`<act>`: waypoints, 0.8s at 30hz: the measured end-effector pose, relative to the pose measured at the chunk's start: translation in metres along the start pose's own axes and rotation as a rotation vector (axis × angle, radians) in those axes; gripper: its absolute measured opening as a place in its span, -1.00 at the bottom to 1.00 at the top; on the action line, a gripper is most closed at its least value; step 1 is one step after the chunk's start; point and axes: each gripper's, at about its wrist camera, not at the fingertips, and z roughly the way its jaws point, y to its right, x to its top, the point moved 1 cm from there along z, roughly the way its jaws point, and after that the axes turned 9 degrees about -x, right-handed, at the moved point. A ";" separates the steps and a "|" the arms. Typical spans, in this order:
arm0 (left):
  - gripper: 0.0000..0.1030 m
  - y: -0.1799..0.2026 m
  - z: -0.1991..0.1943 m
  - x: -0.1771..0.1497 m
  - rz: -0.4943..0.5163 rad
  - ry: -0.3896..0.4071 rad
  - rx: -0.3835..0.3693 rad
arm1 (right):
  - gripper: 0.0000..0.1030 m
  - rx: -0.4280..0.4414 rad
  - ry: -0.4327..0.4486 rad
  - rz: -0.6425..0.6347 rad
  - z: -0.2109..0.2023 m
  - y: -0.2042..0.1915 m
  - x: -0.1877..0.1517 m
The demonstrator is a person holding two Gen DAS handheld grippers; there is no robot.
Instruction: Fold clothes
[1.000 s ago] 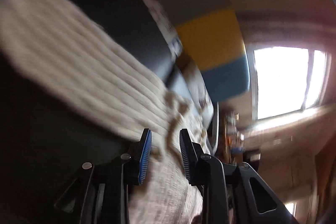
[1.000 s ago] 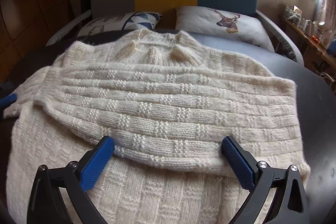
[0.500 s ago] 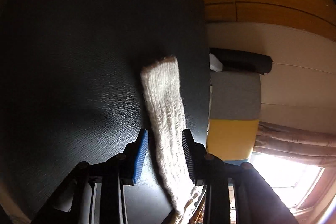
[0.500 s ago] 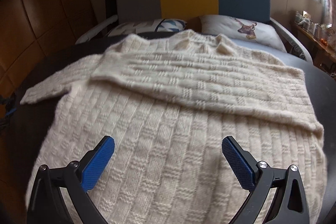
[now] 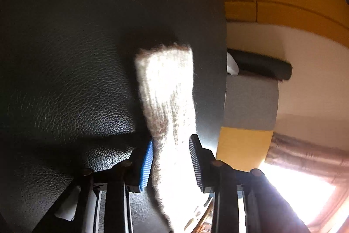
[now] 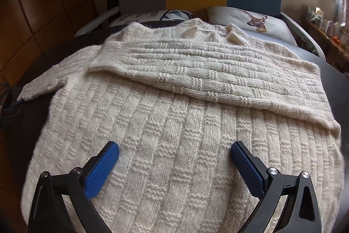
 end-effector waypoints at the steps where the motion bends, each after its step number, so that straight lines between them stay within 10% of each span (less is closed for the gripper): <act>1: -0.40 0.000 0.000 0.000 -0.016 0.009 0.007 | 1.00 -0.001 -0.001 0.000 0.000 0.000 0.000; 15: -0.85 0.037 0.023 0.005 0.098 0.039 0.234 | 1.00 -0.111 -0.019 -0.002 -0.007 0.025 -0.007; 24: -0.91 0.113 0.039 -0.043 0.396 -0.036 0.126 | 1.00 -0.087 -0.027 0.023 -0.004 0.027 -0.009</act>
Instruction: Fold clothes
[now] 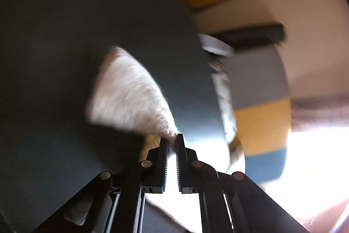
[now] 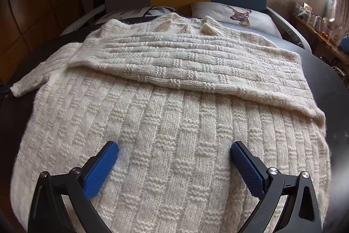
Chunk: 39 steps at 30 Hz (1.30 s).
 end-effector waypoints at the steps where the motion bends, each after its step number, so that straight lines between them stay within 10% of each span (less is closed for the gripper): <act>1: -0.91 0.017 0.006 -0.002 0.040 -0.021 -0.022 | 1.00 0.000 -0.001 0.001 0.000 0.000 0.000; 15: -0.91 0.177 0.083 -0.178 0.333 -0.421 -0.258 | 1.00 -0.113 0.016 0.043 0.013 0.028 0.079; 20: -0.91 0.189 0.074 -0.261 0.389 -0.538 -0.268 | 1.00 -0.126 -0.099 0.124 0.052 0.054 0.079; 31: -1.00 0.176 0.139 -0.392 0.497 -0.759 -0.150 | 1.00 -0.101 -0.042 0.114 0.050 0.054 0.070; 35: -0.93 0.167 0.122 -0.388 0.426 -0.800 -0.250 | 1.00 0.017 -0.025 0.166 0.036 0.067 0.073; 39: -0.80 0.161 0.075 -0.352 0.374 -0.697 -0.352 | 0.83 0.383 0.042 0.421 0.011 0.090 0.074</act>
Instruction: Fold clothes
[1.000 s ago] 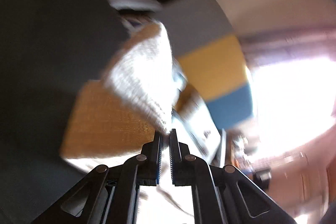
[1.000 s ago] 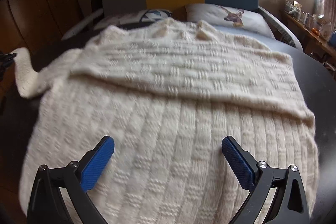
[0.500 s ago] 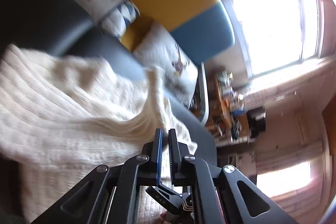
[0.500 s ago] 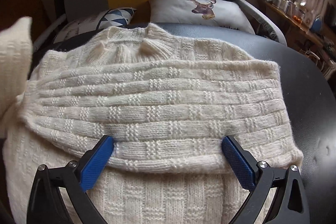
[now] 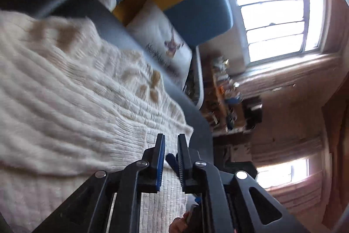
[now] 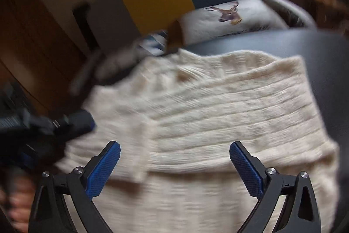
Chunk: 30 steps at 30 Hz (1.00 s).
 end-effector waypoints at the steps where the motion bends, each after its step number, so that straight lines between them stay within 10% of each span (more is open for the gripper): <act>1: -0.80 -0.002 -0.020 -0.003 0.000 0.037 0.004 | 0.60 0.080 -0.013 0.056 0.001 0.000 0.001; 4: -0.78 -0.024 -0.070 -0.011 -0.058 0.120 -0.002 | 0.03 0.255 -0.079 0.183 0.018 -0.011 -0.003; 11: -0.78 -0.083 -0.125 -0.020 -0.174 0.201 0.014 | 0.03 0.248 -0.114 0.310 0.040 -0.043 -0.039; 24: -0.78 -0.117 -0.108 -0.036 -0.224 0.141 -0.011 | -0.03 0.281 -0.102 0.496 0.049 -0.042 -0.080; 30: -0.69 -0.125 -0.099 -0.039 -0.319 0.146 -0.137 | -0.16 0.142 -0.045 0.323 0.046 -0.071 -0.066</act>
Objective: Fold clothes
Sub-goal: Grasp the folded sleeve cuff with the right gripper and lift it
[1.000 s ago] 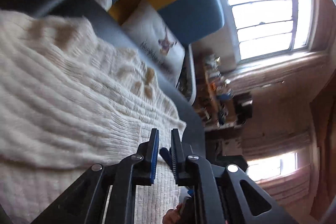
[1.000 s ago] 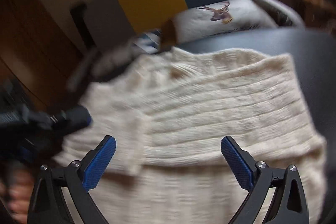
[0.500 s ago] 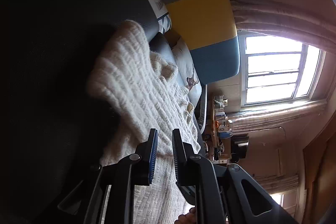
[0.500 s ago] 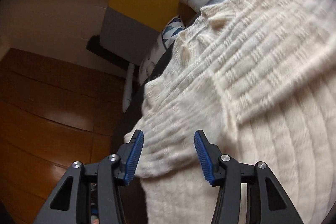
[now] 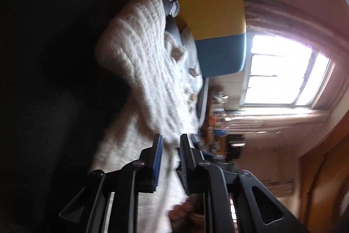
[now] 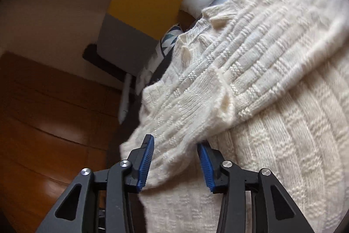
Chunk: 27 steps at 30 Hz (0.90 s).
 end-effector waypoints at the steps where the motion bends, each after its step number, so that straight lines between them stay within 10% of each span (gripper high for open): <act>1: -0.68 -0.002 0.001 0.000 -0.020 0.003 -0.018 | -0.16 -0.035 0.003 -0.018 0.004 -0.002 0.000; 5: -0.66 -0.004 0.010 -0.007 -0.050 0.000 -0.045 | -0.85 -0.103 0.012 -0.140 0.009 -0.016 0.001; 12: -0.60 -0.021 0.033 -0.022 -0.160 -0.003 -0.080 | -0.85 -0.244 0.011 -0.368 0.020 -0.046 0.012; 27: -0.39 -0.025 0.043 0.002 -0.335 0.279 -0.097 | -0.85 -0.090 0.158 -0.656 -0.053 -0.204 0.075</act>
